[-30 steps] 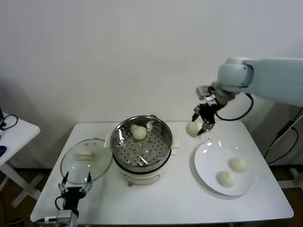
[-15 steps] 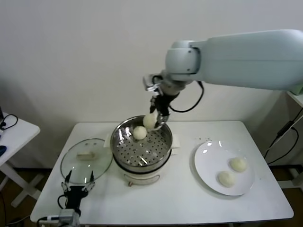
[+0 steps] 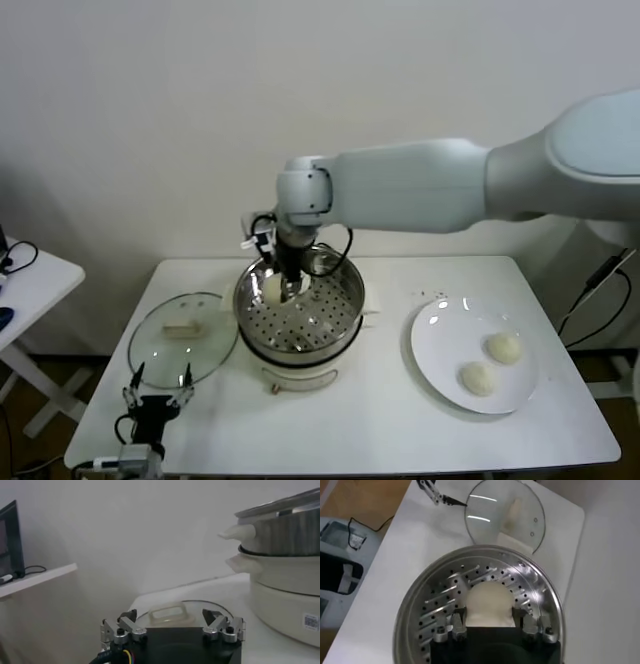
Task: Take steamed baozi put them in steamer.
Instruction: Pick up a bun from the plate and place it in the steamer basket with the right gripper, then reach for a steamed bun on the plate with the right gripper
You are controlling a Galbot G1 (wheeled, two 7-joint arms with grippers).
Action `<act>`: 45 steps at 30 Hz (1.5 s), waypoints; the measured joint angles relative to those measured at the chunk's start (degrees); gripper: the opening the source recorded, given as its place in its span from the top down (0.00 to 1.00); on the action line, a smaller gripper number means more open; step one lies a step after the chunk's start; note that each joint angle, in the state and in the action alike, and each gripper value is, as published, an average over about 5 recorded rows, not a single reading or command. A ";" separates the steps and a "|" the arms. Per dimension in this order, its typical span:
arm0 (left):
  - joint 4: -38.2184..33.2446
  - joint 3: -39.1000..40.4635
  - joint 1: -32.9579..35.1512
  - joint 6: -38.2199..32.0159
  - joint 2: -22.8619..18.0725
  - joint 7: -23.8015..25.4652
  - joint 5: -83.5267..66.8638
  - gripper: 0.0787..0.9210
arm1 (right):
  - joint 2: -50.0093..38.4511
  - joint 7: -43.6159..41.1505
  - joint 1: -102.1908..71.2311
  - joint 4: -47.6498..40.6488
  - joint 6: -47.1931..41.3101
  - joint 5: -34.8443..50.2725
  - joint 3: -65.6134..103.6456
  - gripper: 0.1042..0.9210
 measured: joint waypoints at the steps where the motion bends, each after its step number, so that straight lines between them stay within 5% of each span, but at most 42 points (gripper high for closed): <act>1: 0.03 0.02 -0.01 -0.01 0.00 0.00 0.01 0.12 | 0.22 0.14 -0.77 -0.54 -0.11 -0.34 0.14 0.37; 24: 0.65 0.11 -0.21 -0.19 -0.06 -0.04 0.22 0.12 | 4.39 0.76 -10.95 -10.86 0.44 -6.40 3.44 0.37; 34: -0.04 0.05 0.25 -0.27 -0.09 -0.05 0.31 0.12 | 3.54 -0.15 -10.25 -10.40 1.40 -5.83 3.97 0.14; 45: -1.01 0.06 0.95 -0.52 -0.42 -0.11 0.46 0.12 | -2.71 -4.37 -1.57 -3.80 4.86 -3.40 0.48 0.12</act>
